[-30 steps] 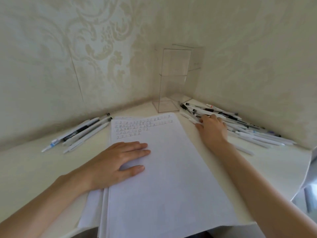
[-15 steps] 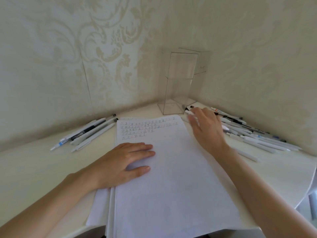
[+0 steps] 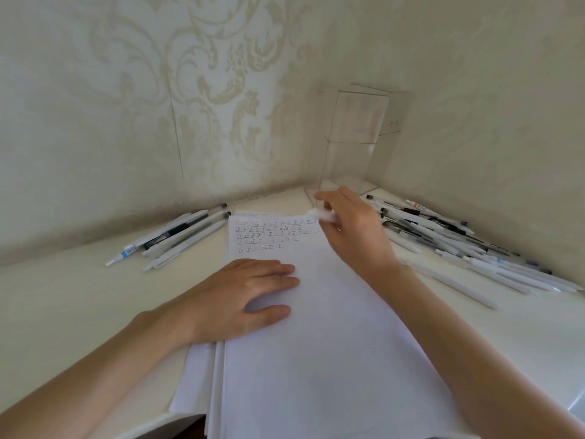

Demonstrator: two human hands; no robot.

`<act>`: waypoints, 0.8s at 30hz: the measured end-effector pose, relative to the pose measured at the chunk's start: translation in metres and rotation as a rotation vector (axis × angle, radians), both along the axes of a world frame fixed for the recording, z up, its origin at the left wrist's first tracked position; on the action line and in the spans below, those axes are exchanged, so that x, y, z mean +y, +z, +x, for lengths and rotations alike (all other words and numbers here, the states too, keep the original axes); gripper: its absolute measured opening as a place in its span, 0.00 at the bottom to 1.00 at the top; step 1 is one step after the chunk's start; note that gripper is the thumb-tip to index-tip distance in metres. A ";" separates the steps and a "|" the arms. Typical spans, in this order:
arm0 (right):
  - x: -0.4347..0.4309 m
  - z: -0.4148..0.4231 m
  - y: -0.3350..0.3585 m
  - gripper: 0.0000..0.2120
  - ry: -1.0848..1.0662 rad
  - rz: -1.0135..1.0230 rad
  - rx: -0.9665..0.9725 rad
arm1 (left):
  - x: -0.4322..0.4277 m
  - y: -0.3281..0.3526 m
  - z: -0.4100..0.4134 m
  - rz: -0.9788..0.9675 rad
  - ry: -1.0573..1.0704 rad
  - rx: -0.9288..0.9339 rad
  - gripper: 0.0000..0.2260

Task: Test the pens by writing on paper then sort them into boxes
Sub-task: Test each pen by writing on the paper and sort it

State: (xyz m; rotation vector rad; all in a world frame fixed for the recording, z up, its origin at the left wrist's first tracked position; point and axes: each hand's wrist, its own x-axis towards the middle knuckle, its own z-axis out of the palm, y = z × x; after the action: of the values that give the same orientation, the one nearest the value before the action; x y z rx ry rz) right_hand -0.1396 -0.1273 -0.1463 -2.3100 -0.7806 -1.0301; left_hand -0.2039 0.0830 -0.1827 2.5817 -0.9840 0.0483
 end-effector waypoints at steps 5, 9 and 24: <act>0.046 -0.003 0.024 0.24 0.012 0.424 0.347 | -0.002 0.001 -0.001 0.010 -0.001 -0.001 0.29; 0.056 0.005 0.008 0.21 0.069 0.530 0.583 | -0.001 0.003 -0.002 0.045 0.039 0.002 0.29; 0.046 0.018 -0.019 0.09 0.023 0.534 0.793 | -0.003 0.005 -0.001 0.115 0.096 0.013 0.30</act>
State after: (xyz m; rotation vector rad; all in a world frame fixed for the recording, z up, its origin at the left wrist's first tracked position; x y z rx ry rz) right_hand -0.1219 -0.0816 -0.1657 -1.9643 -0.1722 -0.1967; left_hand -0.2049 0.0799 -0.1779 2.7294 -0.8816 0.0011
